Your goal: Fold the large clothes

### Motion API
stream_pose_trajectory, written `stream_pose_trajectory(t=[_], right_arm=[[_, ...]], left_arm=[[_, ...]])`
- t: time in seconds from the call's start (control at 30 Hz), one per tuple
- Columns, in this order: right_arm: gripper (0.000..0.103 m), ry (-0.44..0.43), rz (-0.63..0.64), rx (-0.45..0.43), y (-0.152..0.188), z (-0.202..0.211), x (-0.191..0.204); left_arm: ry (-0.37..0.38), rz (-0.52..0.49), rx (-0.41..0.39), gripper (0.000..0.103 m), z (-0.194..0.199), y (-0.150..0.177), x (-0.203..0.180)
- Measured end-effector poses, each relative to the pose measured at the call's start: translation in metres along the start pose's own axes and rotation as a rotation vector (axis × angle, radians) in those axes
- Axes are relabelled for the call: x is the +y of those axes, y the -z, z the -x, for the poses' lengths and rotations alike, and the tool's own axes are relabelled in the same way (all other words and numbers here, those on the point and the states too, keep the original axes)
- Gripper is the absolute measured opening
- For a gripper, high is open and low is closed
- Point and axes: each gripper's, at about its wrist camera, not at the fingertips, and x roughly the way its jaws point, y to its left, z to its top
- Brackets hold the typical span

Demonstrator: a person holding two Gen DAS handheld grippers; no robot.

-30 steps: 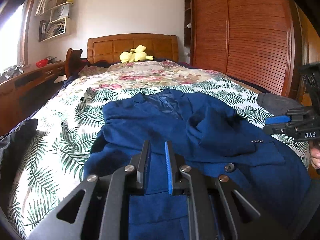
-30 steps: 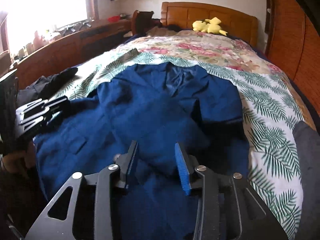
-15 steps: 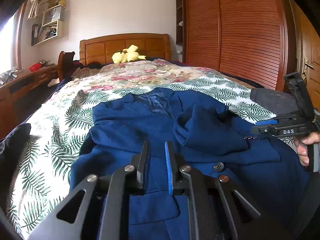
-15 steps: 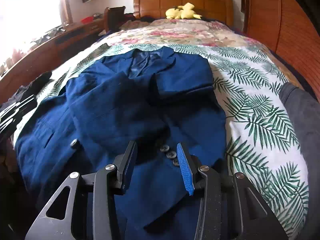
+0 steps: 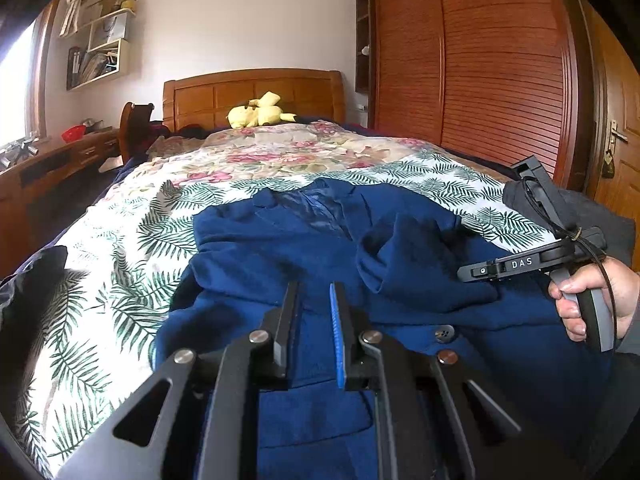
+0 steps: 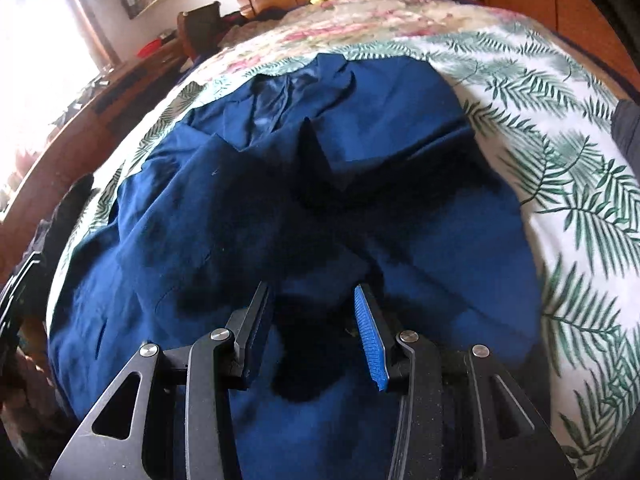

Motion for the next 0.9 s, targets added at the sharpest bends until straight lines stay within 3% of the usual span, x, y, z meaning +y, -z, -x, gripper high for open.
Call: stream_pose_trajectory(t=[0.03,0.07,0.1,0.43,0.57,0.63,0.7,0.9], right_arm=[[0.032,-0.002,0.002,0.001,-0.001,0.000,0.001],[0.014,-0.006,0.011,-0.003,-0.002,0.000,0.004],[0.004,-0.011,0.031,-0.006,-0.002,0.002,0.007],[0.000,-0.049,0.220,-0.126,0.005,0.046,0.080],[0.000,0.004,0.235,-0.143,0.002,0.047,0.090],[0.012,0.078,0.207,-0.138,-0.004,0.040,0.080],[0.055,0.118,0.155,-0.127,-0.009,0.033,0.061],[0.058,0.154,0.050,-0.060,-0.011,0.011,0.012]], left_arm=[[-0.003,0.003,-0.001,0.011,0.001,0.000,0.002],[-0.005,0.008,-0.002,0.011,0.003,0.001,0.006],[-0.007,0.013,-0.003,0.011,0.005,0.002,0.008],[-0.029,0.058,-0.019,0.011,0.018,0.002,0.031],[-0.034,0.058,-0.015,0.011,0.018,0.003,0.033],[-0.033,0.057,-0.014,0.011,0.018,0.003,0.033],[-0.032,0.055,-0.017,0.011,0.018,0.003,0.033],[-0.032,0.053,-0.018,0.011,0.020,0.003,0.034]])
